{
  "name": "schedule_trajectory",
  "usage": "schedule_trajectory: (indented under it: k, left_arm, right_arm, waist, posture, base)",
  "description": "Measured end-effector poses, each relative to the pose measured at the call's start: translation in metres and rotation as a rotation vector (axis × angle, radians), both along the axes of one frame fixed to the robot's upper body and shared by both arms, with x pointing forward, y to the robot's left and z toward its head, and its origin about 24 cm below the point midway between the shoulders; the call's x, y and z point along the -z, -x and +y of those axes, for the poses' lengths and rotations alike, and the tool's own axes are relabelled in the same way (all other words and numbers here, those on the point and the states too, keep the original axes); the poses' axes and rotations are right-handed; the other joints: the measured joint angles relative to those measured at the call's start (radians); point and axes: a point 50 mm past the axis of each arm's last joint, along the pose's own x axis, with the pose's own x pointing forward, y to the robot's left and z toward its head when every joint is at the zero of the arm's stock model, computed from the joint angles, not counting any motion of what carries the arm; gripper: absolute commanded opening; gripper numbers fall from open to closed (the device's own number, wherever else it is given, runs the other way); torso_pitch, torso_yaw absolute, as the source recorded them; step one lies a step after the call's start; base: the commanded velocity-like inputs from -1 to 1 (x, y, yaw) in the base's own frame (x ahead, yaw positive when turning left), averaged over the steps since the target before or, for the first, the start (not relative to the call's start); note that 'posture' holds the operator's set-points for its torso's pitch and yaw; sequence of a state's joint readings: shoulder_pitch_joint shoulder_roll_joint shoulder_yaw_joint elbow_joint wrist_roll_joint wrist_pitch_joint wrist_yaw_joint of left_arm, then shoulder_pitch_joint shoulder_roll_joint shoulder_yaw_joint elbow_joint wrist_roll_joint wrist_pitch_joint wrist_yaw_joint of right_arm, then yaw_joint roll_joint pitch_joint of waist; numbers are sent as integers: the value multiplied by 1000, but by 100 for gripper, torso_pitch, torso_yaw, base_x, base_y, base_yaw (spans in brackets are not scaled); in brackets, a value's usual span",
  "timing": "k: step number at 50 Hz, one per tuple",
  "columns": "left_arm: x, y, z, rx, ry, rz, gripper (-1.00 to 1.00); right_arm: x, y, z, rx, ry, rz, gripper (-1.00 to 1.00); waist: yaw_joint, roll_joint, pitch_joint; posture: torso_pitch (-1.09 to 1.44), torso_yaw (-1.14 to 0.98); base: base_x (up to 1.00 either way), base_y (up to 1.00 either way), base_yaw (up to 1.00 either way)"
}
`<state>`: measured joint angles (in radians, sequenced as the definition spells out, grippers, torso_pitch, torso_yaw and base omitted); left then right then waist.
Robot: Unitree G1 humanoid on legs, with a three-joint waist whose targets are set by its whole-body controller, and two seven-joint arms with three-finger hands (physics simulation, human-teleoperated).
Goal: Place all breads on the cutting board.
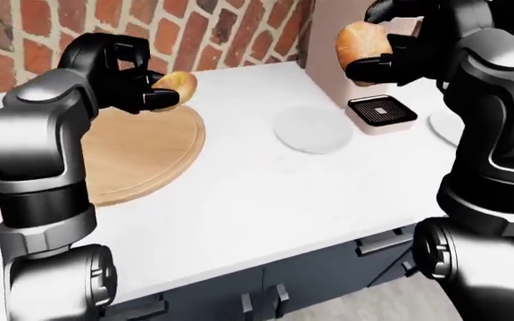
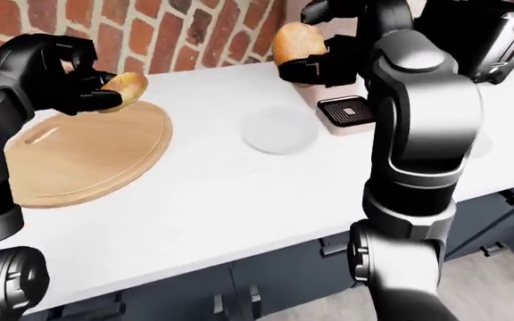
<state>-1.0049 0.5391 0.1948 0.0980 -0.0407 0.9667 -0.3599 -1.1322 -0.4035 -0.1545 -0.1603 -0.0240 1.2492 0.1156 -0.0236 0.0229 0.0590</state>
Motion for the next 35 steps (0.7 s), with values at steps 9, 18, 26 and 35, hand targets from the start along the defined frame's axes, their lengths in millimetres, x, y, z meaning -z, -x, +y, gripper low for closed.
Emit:
schedule_trajectory:
  k: [9,18,26,35]
  left_arm:
    - [-6,4,4,-25,-1,-34,-100]
    - [-6,6,3,-11,-1,-47,-100]
    - [-8,6,-1,9,-1,-41,-100]
    - [-7,7,5,-21,-2,-48,-100]
  right_arm:
    - [4,2,3,-24,-1,-5,-100]
    - [6,1,2,-19,-44,-12,-100]
    - [11,-2,-6,27,-71,8,-100]
    - [15,-4,1,-9,-60,15,-100]
  waist:
    - [22,-85,32]
    - [40,-53,15]
    - [31,17,-11]
    - [55,-20,5]
  posture:
    - [0,0]
    - [0,0]
    - [0,0]
    - [0,0]
  base:
    - [0,57,0]
    - [0,0,9]
    - [0,0,62]
    - [0,0,67]
